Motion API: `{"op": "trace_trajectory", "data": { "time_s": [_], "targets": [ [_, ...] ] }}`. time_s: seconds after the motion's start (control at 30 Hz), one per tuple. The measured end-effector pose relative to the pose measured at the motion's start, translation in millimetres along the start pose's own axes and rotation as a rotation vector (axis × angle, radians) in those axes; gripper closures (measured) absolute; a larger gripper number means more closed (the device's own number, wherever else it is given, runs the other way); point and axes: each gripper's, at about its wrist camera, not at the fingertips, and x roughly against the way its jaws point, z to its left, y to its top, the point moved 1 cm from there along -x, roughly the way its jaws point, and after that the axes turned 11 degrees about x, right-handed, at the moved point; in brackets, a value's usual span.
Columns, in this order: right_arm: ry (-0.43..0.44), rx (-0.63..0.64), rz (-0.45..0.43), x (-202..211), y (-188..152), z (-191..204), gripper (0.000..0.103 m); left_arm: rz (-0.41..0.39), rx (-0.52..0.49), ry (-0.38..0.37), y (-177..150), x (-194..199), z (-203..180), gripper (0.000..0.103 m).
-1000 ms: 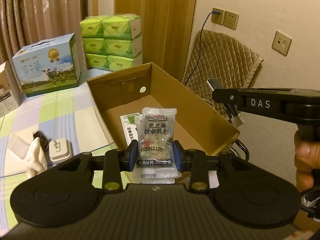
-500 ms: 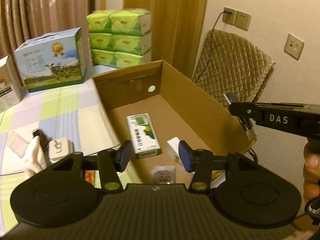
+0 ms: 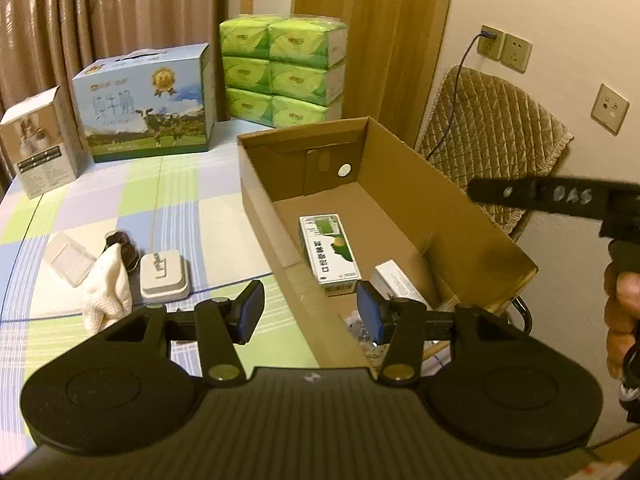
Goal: Organize objects
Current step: 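Carry the lighter and snack packet into the cardboard box and release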
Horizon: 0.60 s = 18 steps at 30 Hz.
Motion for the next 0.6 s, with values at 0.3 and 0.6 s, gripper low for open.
{"op": "trace_trajectory", "data": {
  "time_s": [0.3,0.6],
  "targets": [
    [-0.001,-0.025,-0.016,28.9,-3.6,8.9,0.042,-0.002,0.042,0.034,-11.5,19.4,28.0,0.053],
    [0.040,0.009,-0.029,60.1,-8.4,50.3,0.016,-0.020,0.061,0.057,-25.1,54.5,49.8,0.044]
  ]
}}
